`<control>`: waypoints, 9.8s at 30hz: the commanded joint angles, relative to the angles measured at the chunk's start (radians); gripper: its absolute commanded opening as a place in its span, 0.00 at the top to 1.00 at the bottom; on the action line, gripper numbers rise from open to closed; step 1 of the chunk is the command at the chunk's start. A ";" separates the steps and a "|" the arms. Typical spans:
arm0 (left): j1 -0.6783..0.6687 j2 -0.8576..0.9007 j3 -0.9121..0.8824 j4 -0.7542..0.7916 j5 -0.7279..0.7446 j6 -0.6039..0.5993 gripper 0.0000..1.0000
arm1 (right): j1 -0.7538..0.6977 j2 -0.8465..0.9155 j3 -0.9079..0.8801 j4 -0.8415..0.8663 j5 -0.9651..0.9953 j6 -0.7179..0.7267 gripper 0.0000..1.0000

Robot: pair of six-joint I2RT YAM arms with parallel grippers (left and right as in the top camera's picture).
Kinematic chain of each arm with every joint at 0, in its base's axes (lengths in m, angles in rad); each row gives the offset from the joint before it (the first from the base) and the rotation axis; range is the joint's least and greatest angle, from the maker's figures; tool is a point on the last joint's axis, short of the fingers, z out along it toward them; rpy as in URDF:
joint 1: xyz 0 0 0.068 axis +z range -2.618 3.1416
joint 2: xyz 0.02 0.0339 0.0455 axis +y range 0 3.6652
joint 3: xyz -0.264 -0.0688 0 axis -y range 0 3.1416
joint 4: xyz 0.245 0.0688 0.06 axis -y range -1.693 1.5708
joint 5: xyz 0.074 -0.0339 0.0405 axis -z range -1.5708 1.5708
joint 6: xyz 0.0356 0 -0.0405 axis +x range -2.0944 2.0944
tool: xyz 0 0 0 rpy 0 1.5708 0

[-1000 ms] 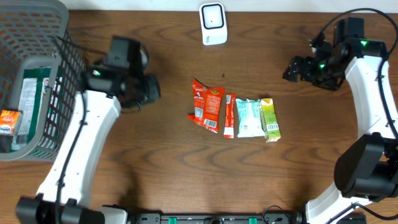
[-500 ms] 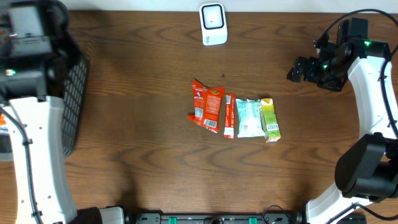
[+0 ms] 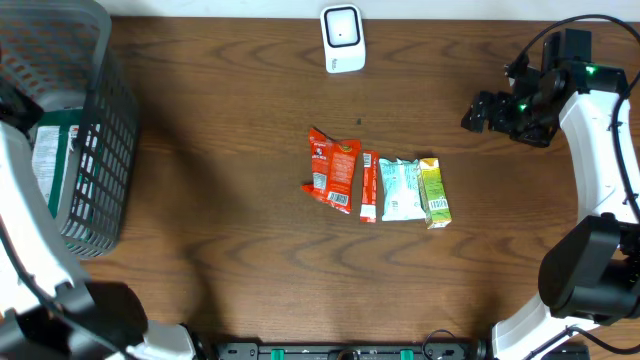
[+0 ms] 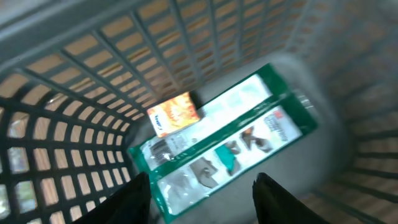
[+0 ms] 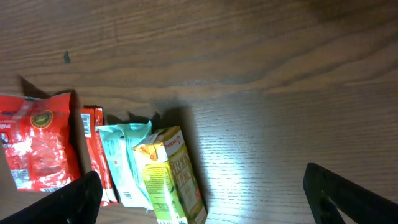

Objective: Scan the item barcode
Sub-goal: 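Raise the right gripper to the back right and move left gripper to basket, then grasp the green-white 3M gloves pack in the basket with the left gripper, then carry the gloves pack out and lay it left of the HACKS bag, then open the left gripper and withdraw it toward the basket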

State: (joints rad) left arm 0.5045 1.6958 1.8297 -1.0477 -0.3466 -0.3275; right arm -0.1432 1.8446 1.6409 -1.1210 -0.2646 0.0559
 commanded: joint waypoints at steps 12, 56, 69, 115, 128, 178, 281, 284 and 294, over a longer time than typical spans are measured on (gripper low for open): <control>0.040 0.388 0.005 -0.006 0.113 0.214 0.34 | -0.005 -0.006 0.005 0.000 0.006 -0.009 0.01; 0.084 0.469 -0.058 0.049 0.340 0.195 0.93 | -0.005 -0.006 0.005 0.000 0.006 -0.009 0.01; 0.083 0.229 -0.059 0.103 0.482 0.175 0.93 | -0.005 -0.006 0.005 0.000 0.006 -0.009 0.01; 0.084 0.340 -0.177 0.253 0.423 0.403 0.12 | -0.005 -0.006 0.005 0.000 0.006 -0.009 0.01; 0.066 0.377 -0.202 0.262 0.338 0.522 0.09 | -0.005 -0.006 0.005 0.000 0.006 -0.009 0.01; 0.066 0.068 -0.253 0.393 0.276 0.329 0.93 | -0.005 -0.006 0.005 0.000 0.006 -0.009 0.01; 0.183 0.122 -0.191 0.121 0.046 0.008 0.12 | -0.005 -0.006 0.005 0.000 0.006 -0.009 0.01; 0.198 0.189 -0.191 0.135 0.046 -0.026 0.12 | -0.005 -0.006 0.005 0.000 0.006 -0.009 0.01; 0.205 0.341 -0.192 0.209 0.045 -0.089 0.11 | -0.005 -0.006 0.005 0.000 0.006 -0.009 0.01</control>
State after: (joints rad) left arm 0.7052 2.0060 1.6375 -0.8486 -0.2909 -0.3935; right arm -0.1432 1.8446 1.6409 -1.1213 -0.2611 0.0559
